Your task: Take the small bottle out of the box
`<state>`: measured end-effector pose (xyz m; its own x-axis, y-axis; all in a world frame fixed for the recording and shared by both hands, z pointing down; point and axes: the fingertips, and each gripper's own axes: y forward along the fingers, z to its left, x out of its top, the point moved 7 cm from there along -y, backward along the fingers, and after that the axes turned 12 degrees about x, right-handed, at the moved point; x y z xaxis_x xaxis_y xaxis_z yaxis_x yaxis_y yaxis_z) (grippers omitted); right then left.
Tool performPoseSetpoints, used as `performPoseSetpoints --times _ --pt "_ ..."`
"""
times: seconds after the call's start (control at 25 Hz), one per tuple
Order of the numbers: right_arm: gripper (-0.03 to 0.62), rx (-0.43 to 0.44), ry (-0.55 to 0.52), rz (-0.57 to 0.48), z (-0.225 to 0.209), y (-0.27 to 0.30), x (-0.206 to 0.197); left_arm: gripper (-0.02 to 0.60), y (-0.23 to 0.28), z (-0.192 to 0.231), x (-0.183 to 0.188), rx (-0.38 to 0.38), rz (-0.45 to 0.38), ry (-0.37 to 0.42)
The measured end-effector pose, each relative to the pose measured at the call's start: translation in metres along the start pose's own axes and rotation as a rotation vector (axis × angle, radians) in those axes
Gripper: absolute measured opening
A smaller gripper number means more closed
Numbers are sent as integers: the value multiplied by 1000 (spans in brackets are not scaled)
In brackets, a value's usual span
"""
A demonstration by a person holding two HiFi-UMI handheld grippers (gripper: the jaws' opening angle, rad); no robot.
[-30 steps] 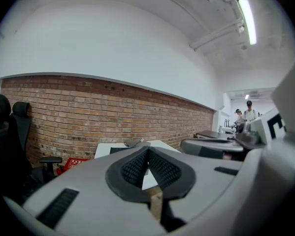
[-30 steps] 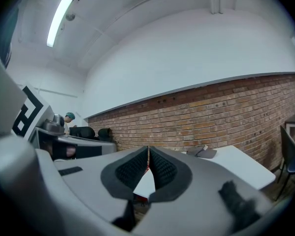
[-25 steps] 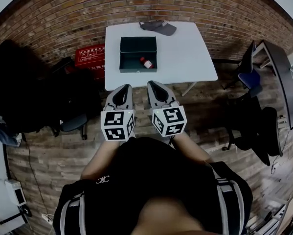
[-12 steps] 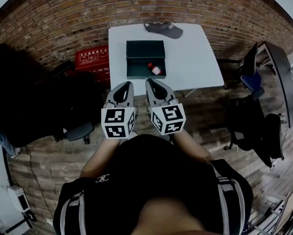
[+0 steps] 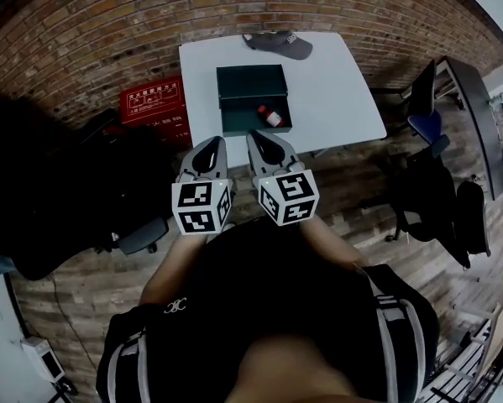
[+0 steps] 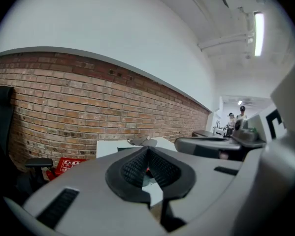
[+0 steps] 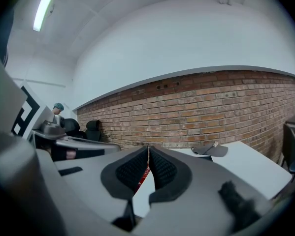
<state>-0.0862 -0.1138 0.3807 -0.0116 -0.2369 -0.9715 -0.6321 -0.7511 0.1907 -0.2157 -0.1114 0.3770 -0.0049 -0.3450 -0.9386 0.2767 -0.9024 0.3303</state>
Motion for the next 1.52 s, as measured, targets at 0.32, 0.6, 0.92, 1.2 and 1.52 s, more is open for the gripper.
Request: performPoseSetpoints --times 0.32,0.6,0.92,1.2,1.52 --pt "31 -26 16 -8 -12 5 -2 12 16 5 -4 -6 36 -1" --pt "31 -50 18 -25 -49 9 -4 12 45 -4 -1 10 50 12" --pt "31 -62 44 -6 -103 14 -2 12 101 -25 7 0 91 39" --pt "31 -89 90 36 -146 14 -16 12 145 -39 -7 -10 167 45" --pt "31 -110 134 86 -186 13 -32 12 188 -59 -28 -47 256 78"
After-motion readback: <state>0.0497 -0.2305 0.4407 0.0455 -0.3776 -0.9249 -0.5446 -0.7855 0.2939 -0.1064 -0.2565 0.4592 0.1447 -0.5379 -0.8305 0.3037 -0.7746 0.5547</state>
